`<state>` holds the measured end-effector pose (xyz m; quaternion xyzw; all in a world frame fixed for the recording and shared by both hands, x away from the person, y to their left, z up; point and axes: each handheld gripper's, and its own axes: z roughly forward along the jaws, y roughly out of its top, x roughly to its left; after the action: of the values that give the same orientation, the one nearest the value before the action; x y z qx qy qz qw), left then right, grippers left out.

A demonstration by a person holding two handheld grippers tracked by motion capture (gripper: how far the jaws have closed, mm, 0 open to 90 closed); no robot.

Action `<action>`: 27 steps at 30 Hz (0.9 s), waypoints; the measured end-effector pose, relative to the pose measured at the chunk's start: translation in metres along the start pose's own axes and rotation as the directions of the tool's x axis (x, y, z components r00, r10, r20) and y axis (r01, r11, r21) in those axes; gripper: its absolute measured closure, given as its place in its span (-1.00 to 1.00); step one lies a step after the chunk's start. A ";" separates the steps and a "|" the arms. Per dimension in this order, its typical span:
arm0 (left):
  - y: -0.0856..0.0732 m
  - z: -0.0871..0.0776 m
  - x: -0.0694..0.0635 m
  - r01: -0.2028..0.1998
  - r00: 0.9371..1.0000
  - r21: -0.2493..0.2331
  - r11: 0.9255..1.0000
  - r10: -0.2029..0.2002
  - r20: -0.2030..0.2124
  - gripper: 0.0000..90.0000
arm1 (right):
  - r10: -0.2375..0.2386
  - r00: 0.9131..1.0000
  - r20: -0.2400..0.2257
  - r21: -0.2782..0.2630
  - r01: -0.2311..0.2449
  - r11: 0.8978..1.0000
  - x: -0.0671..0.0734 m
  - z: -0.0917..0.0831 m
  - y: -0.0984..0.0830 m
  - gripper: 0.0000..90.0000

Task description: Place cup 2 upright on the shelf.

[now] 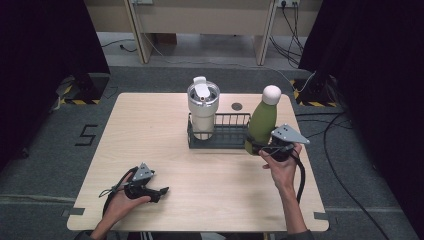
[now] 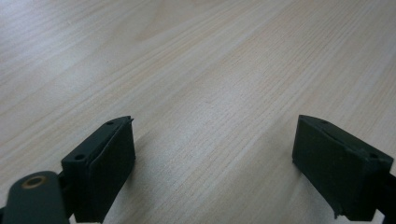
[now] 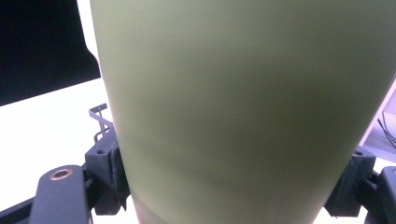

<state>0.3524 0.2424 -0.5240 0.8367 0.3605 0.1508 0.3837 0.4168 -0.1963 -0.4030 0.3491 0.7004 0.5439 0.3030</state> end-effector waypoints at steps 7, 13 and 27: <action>0.000 0.000 0.000 0.000 1.000 -0.001 1.000 0.000 -0.001 -0.72 | -0.006 1.000 0.000 -0.003 0.006 1.000 0.000 0.010 0.009 -0.54; 0.000 0.000 0.000 0.000 1.000 -0.001 1.000 0.000 -0.001 -0.72 | -0.005 1.000 -0.003 -0.004 0.005 1.000 -0.002 0.021 0.019 -0.54; 0.000 0.000 0.000 0.000 1.000 -0.001 1.000 0.000 0.000 -0.72 | -0.003 1.000 0.003 -0.008 0.003 1.000 -0.005 0.047 0.032 -0.54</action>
<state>0.3524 0.2424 -0.5240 0.8365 0.3606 0.1509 0.3840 0.4622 -0.1692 -0.3819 0.3477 0.6984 0.5456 0.3060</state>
